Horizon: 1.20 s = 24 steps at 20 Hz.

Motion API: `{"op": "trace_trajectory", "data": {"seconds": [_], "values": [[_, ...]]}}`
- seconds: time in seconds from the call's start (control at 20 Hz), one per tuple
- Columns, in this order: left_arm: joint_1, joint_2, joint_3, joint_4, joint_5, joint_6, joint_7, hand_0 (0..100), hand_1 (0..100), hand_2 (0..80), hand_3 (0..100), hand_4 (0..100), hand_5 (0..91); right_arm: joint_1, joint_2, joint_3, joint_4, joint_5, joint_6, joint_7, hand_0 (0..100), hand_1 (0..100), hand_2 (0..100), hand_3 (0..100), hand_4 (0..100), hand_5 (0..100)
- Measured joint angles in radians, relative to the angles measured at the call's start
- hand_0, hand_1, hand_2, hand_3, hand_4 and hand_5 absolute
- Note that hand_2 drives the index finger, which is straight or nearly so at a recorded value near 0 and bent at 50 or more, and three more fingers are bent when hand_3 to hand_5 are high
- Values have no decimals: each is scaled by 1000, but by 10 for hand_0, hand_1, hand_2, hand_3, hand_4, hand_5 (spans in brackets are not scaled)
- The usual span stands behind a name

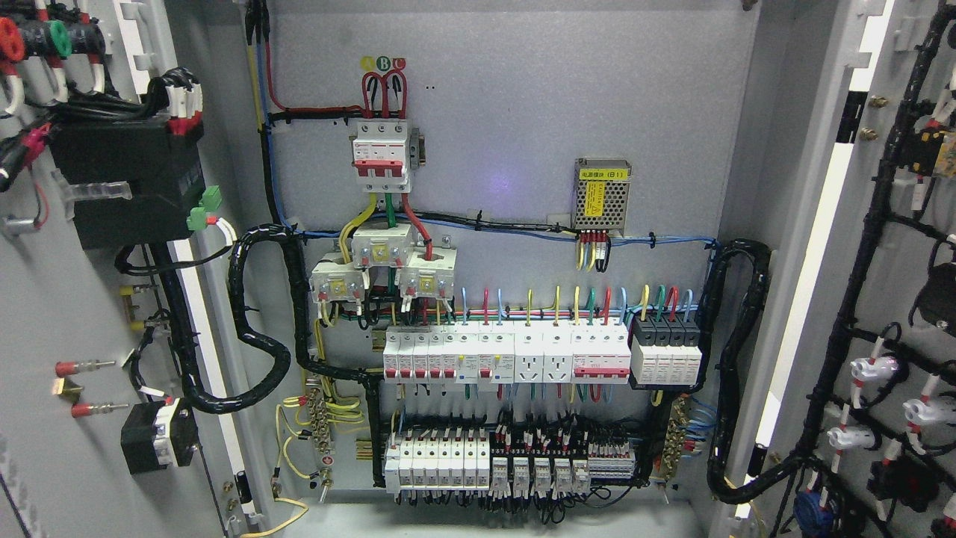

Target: Open door with both hands

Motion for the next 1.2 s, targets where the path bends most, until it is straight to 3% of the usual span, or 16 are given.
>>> {"op": "trace_trajectory", "data": {"seconds": [0.6, 1.2], "values": [[68, -45, 260, -106, 87, 0, 5, 0, 0, 0, 0, 0, 0, -26, -65, -78, -1, -120, 0, -6, 0, 0, 0, 0, 0, 0], [106, 6, 582, -81, 275, -1, 6, 0, 0, 0, 0, 0, 0, -33, -84, -187, 68, -171, 6, -42, 0, 0, 0, 0, 0, 0]]}}
